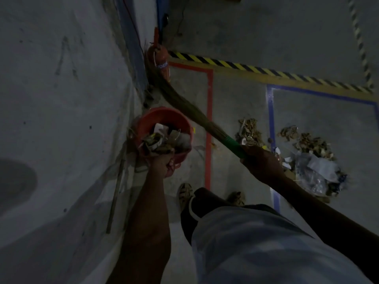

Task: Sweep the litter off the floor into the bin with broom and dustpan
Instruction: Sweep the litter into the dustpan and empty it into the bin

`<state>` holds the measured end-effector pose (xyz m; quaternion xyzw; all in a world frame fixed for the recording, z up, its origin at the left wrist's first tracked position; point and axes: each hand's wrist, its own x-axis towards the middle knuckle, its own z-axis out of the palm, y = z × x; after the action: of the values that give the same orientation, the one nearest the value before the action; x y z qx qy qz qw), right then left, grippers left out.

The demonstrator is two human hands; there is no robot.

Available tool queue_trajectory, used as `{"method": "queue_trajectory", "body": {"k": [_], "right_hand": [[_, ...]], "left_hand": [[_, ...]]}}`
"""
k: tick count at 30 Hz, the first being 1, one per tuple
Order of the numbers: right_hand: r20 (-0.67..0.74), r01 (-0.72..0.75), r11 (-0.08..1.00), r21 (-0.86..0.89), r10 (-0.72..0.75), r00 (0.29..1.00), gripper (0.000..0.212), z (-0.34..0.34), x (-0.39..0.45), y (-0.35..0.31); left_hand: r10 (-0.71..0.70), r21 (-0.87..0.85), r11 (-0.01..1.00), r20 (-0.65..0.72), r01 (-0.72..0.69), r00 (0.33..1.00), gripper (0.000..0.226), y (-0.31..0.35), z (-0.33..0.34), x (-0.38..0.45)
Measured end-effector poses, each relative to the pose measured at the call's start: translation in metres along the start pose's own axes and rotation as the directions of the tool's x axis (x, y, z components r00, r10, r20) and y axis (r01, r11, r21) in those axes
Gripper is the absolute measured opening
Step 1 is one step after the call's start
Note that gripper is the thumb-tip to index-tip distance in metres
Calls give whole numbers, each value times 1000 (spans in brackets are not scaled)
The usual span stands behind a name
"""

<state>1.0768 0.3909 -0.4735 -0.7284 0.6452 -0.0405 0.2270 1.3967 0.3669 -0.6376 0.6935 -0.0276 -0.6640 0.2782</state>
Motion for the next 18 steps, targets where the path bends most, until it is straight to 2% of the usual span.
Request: {"method": "queue_trajectory", "body": {"k": [3, 6, 9, 11, 16, 18], "right_hand": [[-33, -6, 1000, 14, 6, 999, 44, -7, 0, 8], [-8, 8, 999, 46, -8, 1000, 42, -14, 0, 23], [-60, 64, 996, 67, -60, 996, 41, -20, -4, 39], [-80, 80, 994, 76, -74, 994, 43, -24, -11, 54], [-39, 70, 993, 95, -66, 997, 50, -23, -29, 106], [-48, 39, 995, 95, -34, 998, 48, -25, -38, 122]], "left_hand": [[3, 95, 995, -8, -2, 1000, 36, -18, -5, 4], [54, 132, 990, -81, -43, 995, 29, -45, -4, 8], [64, 72, 996, -60, -59, 996, 40, -55, 15, -9], [48, 1, 999, -69, -48, 996, 39, -66, 27, -16], [8, -103, 995, -114, -20, 993, 35, -80, 54, -35], [4, -122, 992, -87, -14, 996, 38, -84, 65, -38]]}}
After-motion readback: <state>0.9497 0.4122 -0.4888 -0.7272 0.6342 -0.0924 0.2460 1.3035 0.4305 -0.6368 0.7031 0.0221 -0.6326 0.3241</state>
